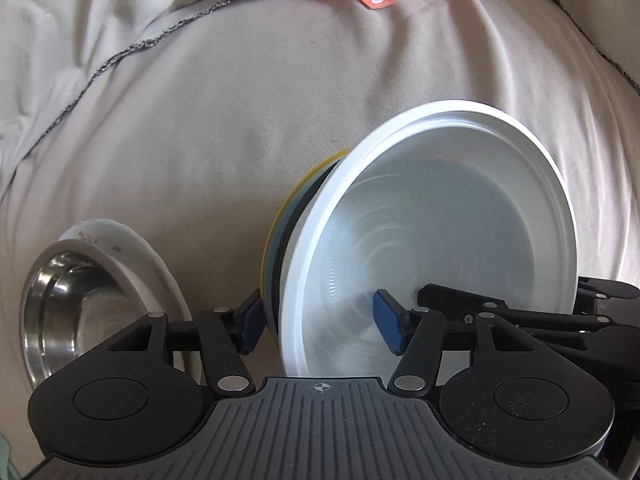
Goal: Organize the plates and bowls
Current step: 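Carry the colored bowl stack with both grippers toward the steel bowl stack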
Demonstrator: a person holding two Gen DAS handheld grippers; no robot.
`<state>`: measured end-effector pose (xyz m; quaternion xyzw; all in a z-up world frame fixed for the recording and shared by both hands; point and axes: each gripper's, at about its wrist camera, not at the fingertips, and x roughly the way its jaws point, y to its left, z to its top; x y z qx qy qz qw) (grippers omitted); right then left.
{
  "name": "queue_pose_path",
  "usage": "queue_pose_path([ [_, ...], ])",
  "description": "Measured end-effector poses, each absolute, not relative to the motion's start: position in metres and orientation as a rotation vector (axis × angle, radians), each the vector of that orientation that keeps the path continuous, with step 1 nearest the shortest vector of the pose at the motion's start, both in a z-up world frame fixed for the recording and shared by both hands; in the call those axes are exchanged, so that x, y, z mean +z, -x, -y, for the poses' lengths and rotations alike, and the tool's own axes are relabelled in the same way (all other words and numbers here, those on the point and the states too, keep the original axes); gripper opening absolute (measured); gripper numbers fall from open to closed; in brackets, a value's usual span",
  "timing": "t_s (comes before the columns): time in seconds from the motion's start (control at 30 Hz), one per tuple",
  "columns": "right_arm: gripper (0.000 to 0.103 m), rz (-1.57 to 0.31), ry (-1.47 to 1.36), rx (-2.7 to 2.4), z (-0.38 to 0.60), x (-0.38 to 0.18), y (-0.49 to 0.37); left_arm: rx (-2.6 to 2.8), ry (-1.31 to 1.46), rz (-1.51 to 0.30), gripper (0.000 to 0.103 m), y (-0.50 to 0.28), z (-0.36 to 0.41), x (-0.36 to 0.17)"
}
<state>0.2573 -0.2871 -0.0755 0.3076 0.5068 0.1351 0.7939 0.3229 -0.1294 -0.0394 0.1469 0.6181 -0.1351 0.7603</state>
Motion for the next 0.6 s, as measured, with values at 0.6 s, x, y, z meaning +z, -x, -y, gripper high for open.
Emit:
queue_pose_path([
  [0.6, 0.043, -1.026, -0.620, 0.314, 0.281, -0.065, -0.240, -0.311, -0.357, -1.319, 0.060, -0.310, 0.127, -0.031],
])
